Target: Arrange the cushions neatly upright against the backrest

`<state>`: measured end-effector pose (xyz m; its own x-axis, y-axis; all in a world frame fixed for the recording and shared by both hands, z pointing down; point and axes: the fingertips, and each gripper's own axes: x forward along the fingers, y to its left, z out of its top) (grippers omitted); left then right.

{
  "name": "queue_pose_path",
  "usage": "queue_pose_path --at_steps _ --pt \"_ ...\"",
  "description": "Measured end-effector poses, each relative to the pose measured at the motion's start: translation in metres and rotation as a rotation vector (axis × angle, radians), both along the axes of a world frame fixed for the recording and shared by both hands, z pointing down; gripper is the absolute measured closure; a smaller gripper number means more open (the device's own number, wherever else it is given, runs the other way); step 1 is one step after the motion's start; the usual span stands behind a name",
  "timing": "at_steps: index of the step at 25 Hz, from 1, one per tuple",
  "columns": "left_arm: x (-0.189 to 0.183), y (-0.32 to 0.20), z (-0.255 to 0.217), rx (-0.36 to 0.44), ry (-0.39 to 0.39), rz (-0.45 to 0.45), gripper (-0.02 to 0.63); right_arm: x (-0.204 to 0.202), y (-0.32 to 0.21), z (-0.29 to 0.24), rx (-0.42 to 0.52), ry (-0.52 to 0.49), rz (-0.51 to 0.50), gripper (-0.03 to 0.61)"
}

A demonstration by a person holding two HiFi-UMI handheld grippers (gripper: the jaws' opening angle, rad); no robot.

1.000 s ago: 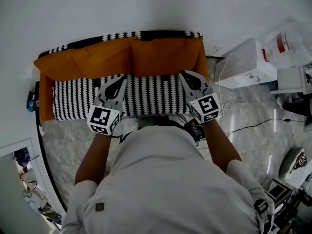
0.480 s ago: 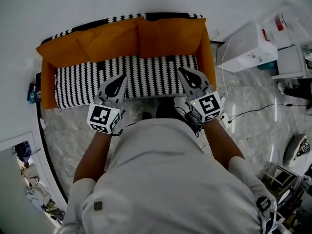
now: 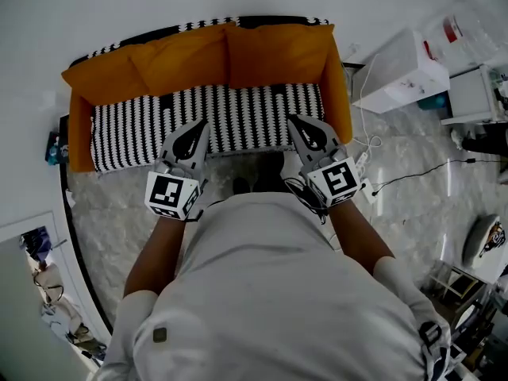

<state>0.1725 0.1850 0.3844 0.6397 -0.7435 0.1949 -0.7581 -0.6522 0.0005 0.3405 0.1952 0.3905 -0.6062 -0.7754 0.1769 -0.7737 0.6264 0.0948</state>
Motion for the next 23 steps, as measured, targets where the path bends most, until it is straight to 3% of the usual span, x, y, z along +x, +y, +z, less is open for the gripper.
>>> queue_pose_path --at_steps 23 --pt "-0.003 0.021 -0.008 0.018 0.032 -0.021 0.604 0.006 0.023 -0.020 0.051 -0.002 0.032 0.552"
